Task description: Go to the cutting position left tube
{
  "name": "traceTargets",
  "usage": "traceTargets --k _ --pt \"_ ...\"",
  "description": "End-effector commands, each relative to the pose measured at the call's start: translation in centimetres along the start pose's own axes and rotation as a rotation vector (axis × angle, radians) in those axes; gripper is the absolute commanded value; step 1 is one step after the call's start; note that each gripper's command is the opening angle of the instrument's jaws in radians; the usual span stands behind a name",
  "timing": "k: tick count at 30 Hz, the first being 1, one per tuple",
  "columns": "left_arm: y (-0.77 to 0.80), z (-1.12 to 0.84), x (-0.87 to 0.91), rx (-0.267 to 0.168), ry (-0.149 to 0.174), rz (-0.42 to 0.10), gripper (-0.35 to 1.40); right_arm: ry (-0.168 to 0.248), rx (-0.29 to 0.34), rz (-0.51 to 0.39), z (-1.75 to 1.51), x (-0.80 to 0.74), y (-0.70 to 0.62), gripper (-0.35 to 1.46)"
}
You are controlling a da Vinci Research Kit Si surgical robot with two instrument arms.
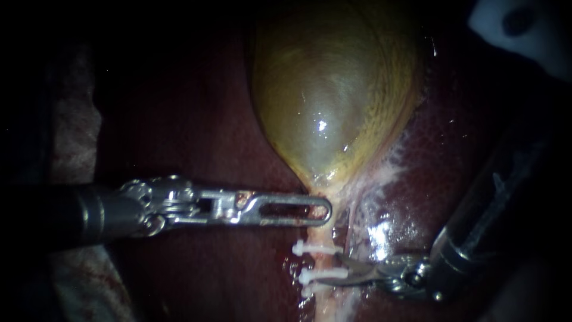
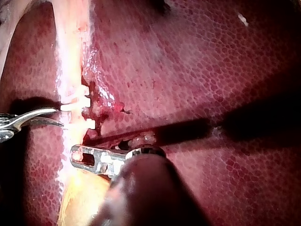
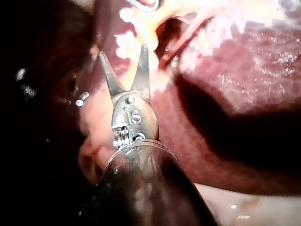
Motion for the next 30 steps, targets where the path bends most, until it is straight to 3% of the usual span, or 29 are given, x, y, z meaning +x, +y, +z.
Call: traceTargets --k 1,6,19,30 --pt "0.0 0.0 0.0 0.0 0.0 0.0 -0.35 -0.001 0.001 -0.002 0.01 0.01 0.01 1.33" --pt "0.0 0.0 0.0 0.0 0.0 0.0 -0.35 -0.007 0.002 0.001 0.04 0.02 0.04 1.33" --pt "0.0 -0.01 0.0 -0.001 -0.001 0.0 -0.35 -0.027 0.012 0.036 -0.07 -0.22 0.08 1.29" --pt "0.01 -0.01 -0.01 0.0 -0.001 0.0 -0.35 -0.031 0.009 0.035 0.01 -0.17 0.23 1.28"
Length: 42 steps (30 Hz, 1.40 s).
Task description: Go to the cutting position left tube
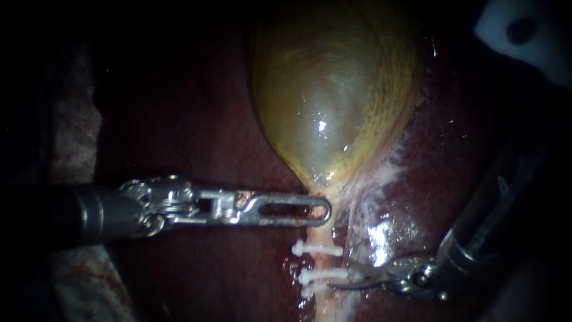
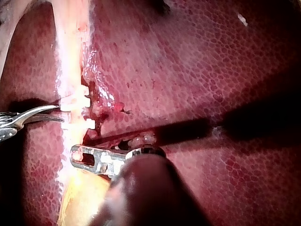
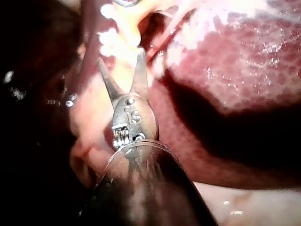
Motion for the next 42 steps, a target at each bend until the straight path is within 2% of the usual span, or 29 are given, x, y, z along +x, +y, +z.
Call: traceTargets --k 1,12,19,35,42 --pt "0.0 0.0 0.0 0.0 0.0 0.0 -0.35 0.0 -0.001 0.0 0.0 0.0 0.01 1.28" --pt "0.01 0.0 0.0 0.0 0.0 0.0 -0.35 0.001 -0.002 0.0 0.07 0.07 0.1 1.24" --pt "0.01 0.0 -0.01 0.0 0.0 0.0 -0.35 0.0 0.002 0.0 0.18 0.16 0.16 1.23" --pt "0.01 0.0 -0.01 0.0 0.0 0.0 -0.35 -0.022 0.045 -0.028 0.42 0.3 0.05 1.12" --pt "0.01 0.0 -0.01 0.0 0.0 0.0 -0.35 -0.022 0.046 -0.028 0.5 0.37 0.07 1.12"
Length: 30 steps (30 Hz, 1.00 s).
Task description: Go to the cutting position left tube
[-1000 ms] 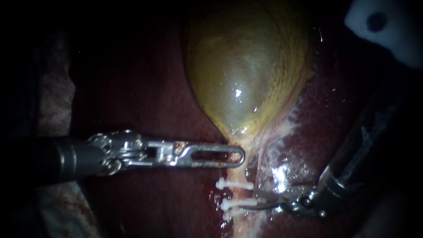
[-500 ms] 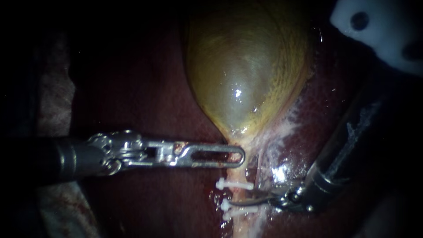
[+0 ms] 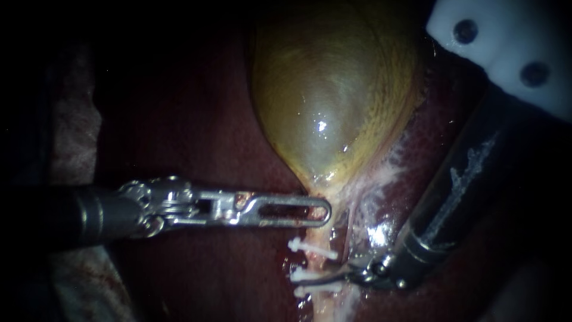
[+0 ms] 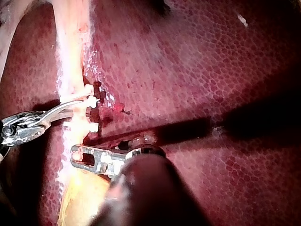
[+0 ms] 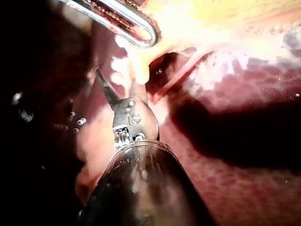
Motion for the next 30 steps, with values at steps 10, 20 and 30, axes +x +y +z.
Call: traceTargets --k 10,20,30 --pt "0.0 0.0 0.0 0.0 0.0 0.0 -0.35 0.0 -0.002 0.002 0.03 0.08 0.12 1.06" --pt "0.0 0.0 0.0 0.0 0.0 0.0 -0.35 0.01 0.005 0.005 0.05 0.12 0.2 1.02" --pt "0.0 0.0 0.0 0.0 0.0 0.0 -0.35 0.014 0.007 0.01 0.06 0.11 0.2 0.92"
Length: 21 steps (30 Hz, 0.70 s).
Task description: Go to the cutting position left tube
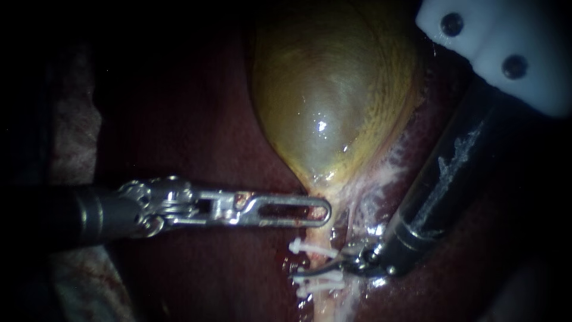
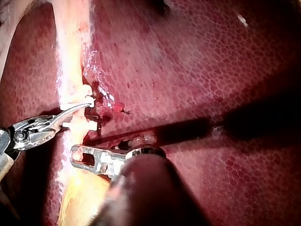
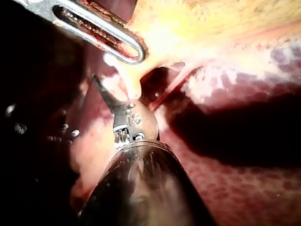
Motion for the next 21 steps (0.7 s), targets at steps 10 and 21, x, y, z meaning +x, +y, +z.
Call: traceTargets --k 10,21 --pt "0.0 0.0 0.0 0.0 0.0 0.0 -0.35 0.004 0.001 0.0 0.02 0.02 0.0 0.92" --pt "0.0 0.0 0.0 0.0 0.0 0.0 -0.35 0.004 0.001 0.0 0.03 0.02 0.01 0.92"
